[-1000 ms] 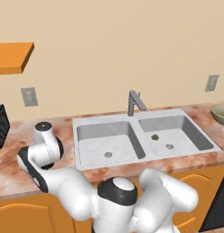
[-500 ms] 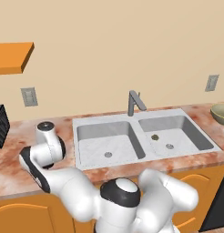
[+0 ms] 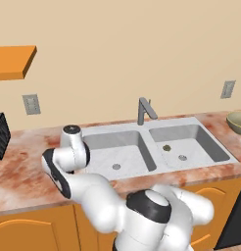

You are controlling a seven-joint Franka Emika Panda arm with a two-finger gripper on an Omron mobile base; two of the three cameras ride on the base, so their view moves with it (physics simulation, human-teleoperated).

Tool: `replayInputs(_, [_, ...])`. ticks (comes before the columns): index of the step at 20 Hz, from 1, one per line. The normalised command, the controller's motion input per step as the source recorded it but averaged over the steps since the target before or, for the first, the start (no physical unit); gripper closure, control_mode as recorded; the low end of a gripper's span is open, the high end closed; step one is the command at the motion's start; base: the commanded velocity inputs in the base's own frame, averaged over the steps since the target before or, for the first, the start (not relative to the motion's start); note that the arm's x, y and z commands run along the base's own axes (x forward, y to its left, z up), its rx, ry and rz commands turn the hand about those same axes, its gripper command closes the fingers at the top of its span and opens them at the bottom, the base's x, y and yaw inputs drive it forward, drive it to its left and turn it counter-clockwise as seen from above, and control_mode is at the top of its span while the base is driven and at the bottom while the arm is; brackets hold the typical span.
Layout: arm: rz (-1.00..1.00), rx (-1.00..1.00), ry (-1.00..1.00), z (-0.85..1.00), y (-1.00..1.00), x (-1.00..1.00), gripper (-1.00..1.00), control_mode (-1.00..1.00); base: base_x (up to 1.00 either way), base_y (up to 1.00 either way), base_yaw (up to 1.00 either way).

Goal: Clear the mugs and bowl far away from the sink.

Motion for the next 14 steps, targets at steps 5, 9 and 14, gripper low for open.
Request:
replayInputs(5, [0.1, 0.08, -0.04, 0.77, -0.59, -0.39, 1.0, -1.0, 0.0, 0.0, 0.0])
replayInputs(9, [0.09, 0.13, 0.06, 0.99, -0.59, -0.33, 1.0, -1.0, 0.0, 0.0, 0.0])
replayInputs(14, [0.08, 0.01, 0.06, 0.59, -0.92, -0.23, 1.0, -1.0, 0.0, 0.0, 0.0])
